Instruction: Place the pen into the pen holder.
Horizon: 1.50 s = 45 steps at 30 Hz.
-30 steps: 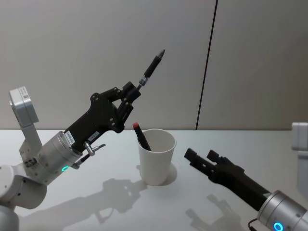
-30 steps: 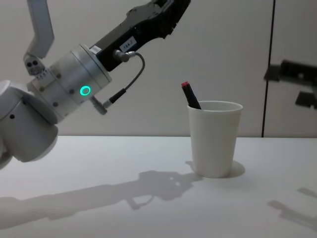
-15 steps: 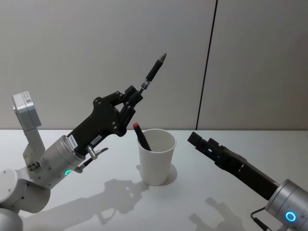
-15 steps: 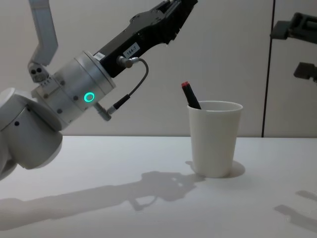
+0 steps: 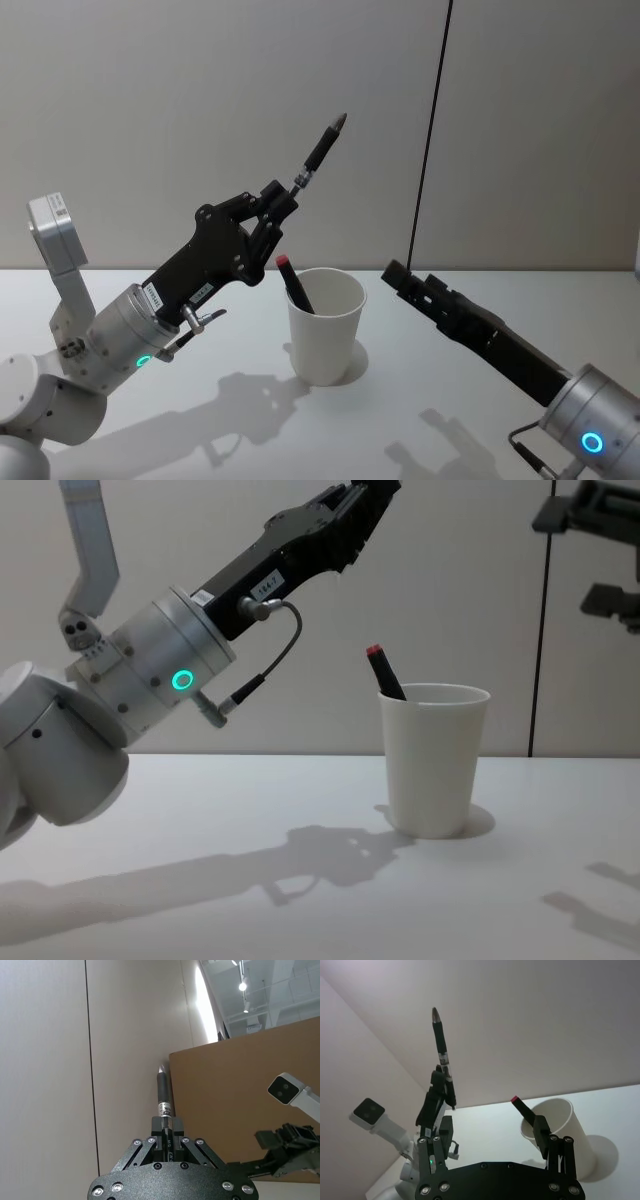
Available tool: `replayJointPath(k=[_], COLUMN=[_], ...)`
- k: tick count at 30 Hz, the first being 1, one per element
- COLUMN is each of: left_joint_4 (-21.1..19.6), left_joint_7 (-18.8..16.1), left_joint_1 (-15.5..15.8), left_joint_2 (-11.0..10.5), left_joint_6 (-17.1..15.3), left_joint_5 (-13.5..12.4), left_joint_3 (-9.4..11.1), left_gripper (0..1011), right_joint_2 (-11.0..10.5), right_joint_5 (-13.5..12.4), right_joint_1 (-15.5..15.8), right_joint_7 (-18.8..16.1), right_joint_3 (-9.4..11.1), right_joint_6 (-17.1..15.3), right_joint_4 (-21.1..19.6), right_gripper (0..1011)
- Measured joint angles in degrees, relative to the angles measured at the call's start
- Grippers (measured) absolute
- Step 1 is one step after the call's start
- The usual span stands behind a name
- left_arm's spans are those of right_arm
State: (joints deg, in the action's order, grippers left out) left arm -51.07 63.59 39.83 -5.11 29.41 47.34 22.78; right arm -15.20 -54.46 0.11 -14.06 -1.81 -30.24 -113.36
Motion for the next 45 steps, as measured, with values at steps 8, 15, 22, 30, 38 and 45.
replayJointPath(k=[8,15,22,30,38,45], left_joint_4=[0.05,0.1,0.12,0.12,0.12,0.11], left_joint_7=[0.04,0.08,0.08,0.08,0.08,0.08], left_joint_1=[-0.03,-0.03,-0.03,-0.02,-0.02,-0.03], left_joint_2=[0.04,0.07,0.08,0.09,0.08,0.08], left_joint_6=[0.0,0.0,0.0,0.0,0.0,0.0], left_joint_5=[0.06,0.11,0.11,0.11,0.11,0.1], left_joint_3=[0.0,-0.01,-0.01,-0.01,0.0,-0.01], left_gripper=[124,124,124,124,124,124], right_joint_2=[2.84,5.74,7.34,7.24,5.79,5.74], right_joint_5=[-1.15,-2.4,-2.49,-0.37,2.8,4.83], right_joint_1=[-0.45,-1.24,-2.06,-3.33,-5.44,-6.87], right_joint_7=[0.9,2.67,4.07,5.2,6.46,8.06], right_joint_3=[-0.94,-2.08,-3.42,-5.42,-7.8,-9.52], right_joint_6=[2.1,3.5,4.62,5.57,5.68,6.15], right_joint_4=[-0.49,-1.12,-1.5,-1.53,-0.97,-0.38], right_gripper=[1001,1001,1001,1001,1001,1001])
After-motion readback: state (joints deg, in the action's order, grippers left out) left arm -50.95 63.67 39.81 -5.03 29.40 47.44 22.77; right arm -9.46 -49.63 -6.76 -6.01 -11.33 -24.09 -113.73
